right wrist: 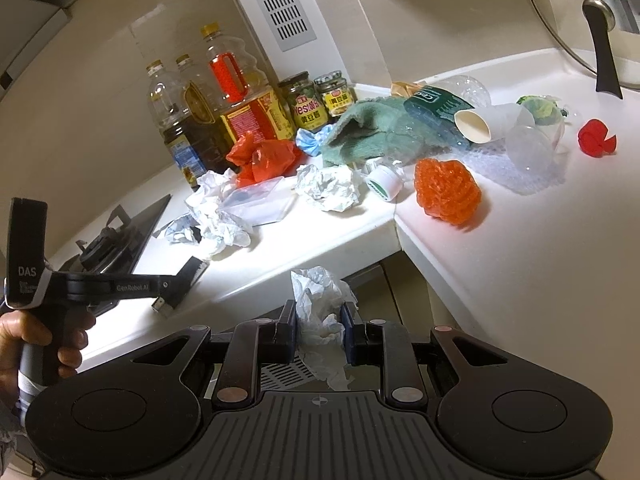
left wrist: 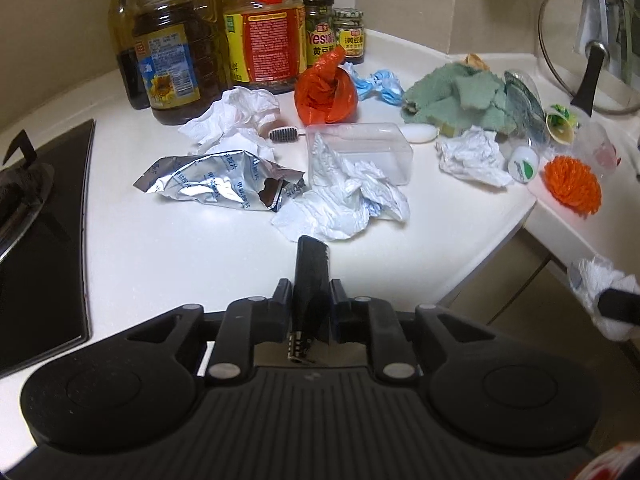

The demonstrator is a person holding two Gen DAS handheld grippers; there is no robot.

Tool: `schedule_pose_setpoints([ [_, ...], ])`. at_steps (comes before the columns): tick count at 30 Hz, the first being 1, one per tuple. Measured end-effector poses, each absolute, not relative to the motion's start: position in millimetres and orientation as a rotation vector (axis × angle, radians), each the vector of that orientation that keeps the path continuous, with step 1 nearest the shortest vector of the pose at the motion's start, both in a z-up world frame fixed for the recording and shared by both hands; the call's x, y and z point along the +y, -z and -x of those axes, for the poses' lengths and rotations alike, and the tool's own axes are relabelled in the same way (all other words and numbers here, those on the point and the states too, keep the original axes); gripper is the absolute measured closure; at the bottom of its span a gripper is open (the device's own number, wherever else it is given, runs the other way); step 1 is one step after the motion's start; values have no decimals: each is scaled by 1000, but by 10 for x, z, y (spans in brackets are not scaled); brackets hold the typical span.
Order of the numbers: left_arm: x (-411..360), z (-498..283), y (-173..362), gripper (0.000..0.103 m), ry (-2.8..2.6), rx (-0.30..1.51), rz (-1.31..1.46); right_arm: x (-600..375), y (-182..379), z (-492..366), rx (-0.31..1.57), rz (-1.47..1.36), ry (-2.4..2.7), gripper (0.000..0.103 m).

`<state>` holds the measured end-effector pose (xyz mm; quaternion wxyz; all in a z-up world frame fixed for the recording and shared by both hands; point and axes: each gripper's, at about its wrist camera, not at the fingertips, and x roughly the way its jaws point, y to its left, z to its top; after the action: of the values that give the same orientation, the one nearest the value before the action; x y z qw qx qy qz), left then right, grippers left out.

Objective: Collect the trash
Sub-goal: 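Lift the white tissue with the right tool while the left tool grasps a black brush, then carry both items over the wastebasket and open both tools to drop them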

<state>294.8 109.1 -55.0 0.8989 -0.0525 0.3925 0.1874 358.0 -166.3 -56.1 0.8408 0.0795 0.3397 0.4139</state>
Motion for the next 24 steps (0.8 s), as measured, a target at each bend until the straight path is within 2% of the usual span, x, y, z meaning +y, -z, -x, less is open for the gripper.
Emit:
schedule_pose_setpoints([
  [16,1033,-2878,527,84,-377,797,111,-1651,623,-3638,744,-163,-870,80],
  [24,758,-2651,420,85,-315,773,161,-1644,671,-3560,757,-128,-893,80],
])
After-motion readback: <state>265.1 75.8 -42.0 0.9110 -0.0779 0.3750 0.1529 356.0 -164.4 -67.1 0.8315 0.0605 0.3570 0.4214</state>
